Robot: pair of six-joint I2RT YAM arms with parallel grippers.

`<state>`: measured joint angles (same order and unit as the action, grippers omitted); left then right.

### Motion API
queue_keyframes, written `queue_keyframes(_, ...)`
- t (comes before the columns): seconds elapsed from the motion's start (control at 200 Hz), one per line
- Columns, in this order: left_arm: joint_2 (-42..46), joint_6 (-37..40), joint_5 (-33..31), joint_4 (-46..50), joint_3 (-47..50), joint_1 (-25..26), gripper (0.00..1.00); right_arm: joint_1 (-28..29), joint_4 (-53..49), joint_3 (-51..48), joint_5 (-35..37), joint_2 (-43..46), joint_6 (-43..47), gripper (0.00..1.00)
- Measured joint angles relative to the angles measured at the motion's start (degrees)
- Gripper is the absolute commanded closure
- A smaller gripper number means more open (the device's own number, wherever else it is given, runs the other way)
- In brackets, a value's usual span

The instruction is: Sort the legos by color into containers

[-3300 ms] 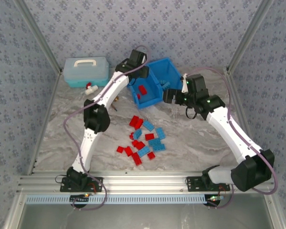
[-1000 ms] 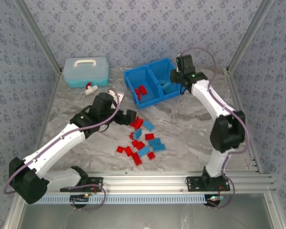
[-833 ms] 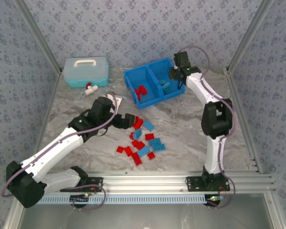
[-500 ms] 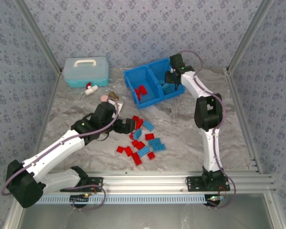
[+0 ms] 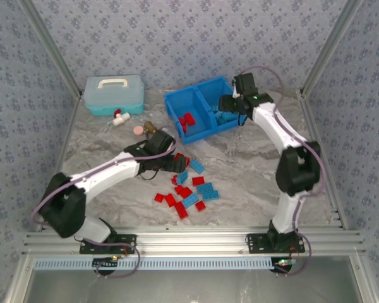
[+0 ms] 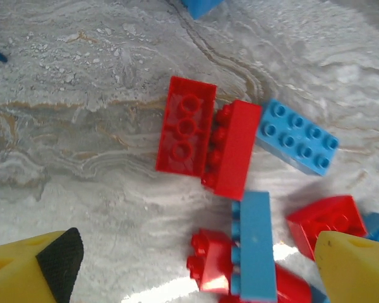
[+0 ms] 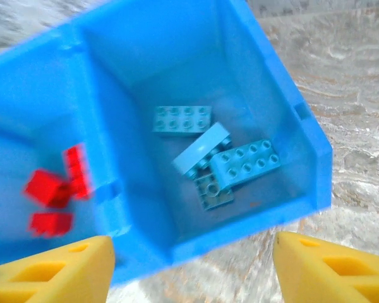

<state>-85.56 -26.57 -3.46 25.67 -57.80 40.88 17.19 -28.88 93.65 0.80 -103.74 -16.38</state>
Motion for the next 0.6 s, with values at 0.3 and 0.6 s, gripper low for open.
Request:
queue_keyframes(0.3, -15.0, 3.2, -0.5, -2.1, -6.6, -1.6, 0.46, 4.3, 3.5, -17.1, -0.1, 21.1, -0.9, 0.25)
queue_keyframes(0.6, -19.7, 5.1, 0.5, -4.5, -8.5, -4.0, 0.48, 4.5, 0.6, -21.8, 0.0, 21.7, -1.6, 0.25)
